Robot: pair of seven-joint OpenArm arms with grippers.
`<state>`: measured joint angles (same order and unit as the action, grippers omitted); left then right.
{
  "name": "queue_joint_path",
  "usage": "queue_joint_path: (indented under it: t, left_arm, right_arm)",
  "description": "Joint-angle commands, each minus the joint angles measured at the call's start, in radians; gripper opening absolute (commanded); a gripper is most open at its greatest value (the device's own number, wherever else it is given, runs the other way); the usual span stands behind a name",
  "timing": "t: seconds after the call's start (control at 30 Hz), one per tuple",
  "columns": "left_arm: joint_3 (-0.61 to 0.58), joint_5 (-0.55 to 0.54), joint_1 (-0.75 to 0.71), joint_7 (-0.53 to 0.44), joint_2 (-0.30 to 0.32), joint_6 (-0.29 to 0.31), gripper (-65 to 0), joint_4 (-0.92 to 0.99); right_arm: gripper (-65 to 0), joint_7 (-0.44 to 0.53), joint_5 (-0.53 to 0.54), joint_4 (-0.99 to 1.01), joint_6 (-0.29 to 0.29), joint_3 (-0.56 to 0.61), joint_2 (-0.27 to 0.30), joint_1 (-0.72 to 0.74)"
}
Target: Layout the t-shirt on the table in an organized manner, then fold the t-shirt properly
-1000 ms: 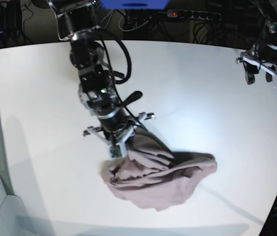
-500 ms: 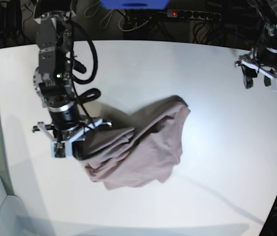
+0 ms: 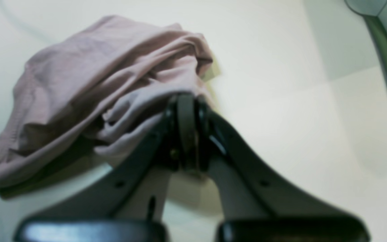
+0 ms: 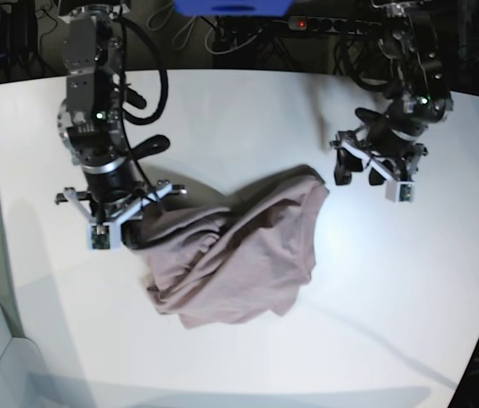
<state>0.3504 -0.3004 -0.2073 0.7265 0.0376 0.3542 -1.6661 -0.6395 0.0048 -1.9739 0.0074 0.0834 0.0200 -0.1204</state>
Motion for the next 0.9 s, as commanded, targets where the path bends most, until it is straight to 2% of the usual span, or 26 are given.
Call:
queue_joint_path:
  t: [0.0, 0.3, 0.6, 0.73, 0.8, 0.87]
  left_arm:
    - [-0.012, -0.016, 0.018, -0.023, -0.002, 0.006, -26.4, 0.011]
    - [-0.02, -0.02, 0.098, -0.026, -0.057, 0.007, -26.4, 0.096]
    - [-0.023, -0.021, 0.161, -0.026, -0.063, 0.009, -26.9, 0.215]
    - [-0.069, -0.021, 0.171, -0.028, -0.063, 0.009, -27.1, 0.251]
    - [-0.089, -0.021, 0.171, -0.028, -0.063, 0.009, -29.3, 0.251]
    - [-0.092, -0.021, 0.171, -0.028, -0.067, 0.009, -38.4, 0.251]
  right_arm:
    - [-65.0, 0.03, -0.001, -0.015, 0.006, -0.001, 0.005, 0.011]
    - [-65.0, 0.028, -0.001, -0.012, 0.006, -0.001, 0.016, -0.014]
    - [-65.0, 0.028, -0.002, -0.012, 0.006, -0.001, 0.018, -0.028]
    - [-65.0, 0.028, -0.002, -0.012, 0.006, -0.001, 0.018, -0.028]
    - [-65.0, 0.028, -0.002, -0.012, 0.006, -0.001, 0.018, -0.028]
    - [-65.0, 0.028, -0.002, -0.012, 0.006, -0.001, 0.021, -0.028]
